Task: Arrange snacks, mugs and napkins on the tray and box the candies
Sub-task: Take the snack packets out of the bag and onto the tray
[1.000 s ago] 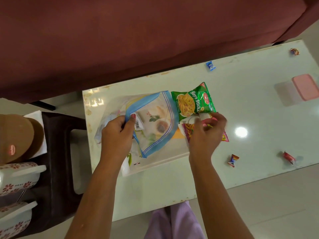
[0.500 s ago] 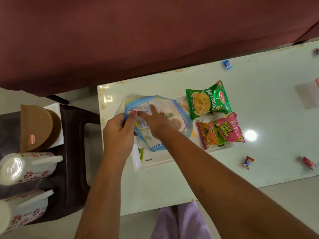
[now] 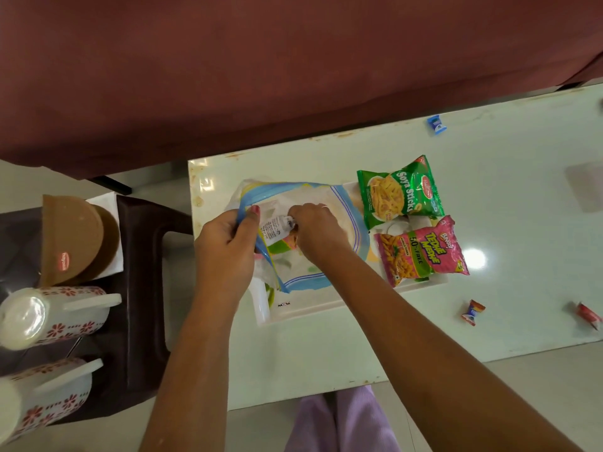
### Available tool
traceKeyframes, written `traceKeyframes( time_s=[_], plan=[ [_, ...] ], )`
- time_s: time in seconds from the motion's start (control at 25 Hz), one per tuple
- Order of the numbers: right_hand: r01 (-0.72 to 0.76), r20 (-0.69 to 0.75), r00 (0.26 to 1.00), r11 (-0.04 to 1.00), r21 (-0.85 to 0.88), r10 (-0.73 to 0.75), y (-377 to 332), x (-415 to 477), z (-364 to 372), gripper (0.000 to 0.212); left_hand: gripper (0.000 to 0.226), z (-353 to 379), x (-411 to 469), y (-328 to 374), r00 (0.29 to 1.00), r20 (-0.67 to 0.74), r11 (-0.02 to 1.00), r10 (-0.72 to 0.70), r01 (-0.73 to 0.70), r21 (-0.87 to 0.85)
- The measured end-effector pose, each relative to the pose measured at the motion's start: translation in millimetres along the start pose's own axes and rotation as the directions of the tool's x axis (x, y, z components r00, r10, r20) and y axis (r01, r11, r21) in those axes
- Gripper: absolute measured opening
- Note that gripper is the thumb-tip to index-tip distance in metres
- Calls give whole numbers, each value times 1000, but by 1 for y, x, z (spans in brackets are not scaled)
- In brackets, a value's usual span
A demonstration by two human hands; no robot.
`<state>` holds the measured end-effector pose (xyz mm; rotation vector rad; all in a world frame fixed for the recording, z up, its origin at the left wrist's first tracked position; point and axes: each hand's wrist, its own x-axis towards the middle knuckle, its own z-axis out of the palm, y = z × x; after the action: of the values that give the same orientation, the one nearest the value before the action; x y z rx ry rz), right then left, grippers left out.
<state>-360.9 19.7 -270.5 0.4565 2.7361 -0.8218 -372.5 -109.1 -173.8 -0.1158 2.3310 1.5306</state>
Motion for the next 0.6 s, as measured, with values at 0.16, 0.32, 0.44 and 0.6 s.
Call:
traceKeyframes(
  time_s=[0.16,0.32,0.44,0.6],
  plan=[
    [7,-259,964,975,220,52,11,-34,-38,18,28,6,-1,3,996,-77,991,44,-33,133],
    [-88,-199,877,553,828,438,37,-77,-66,24,18,9,-6,12,948,-158,922,275,-214,322],
    [-182,149,855,18,983,497,43,-94,-68,28,45,17,-9,19,916,86,787,391,-381,486],
    [-190,259,871,-199,961,417,50,-99,-67,24,44,23,-6,21,920,112,728,376,-368,579]
  ],
)
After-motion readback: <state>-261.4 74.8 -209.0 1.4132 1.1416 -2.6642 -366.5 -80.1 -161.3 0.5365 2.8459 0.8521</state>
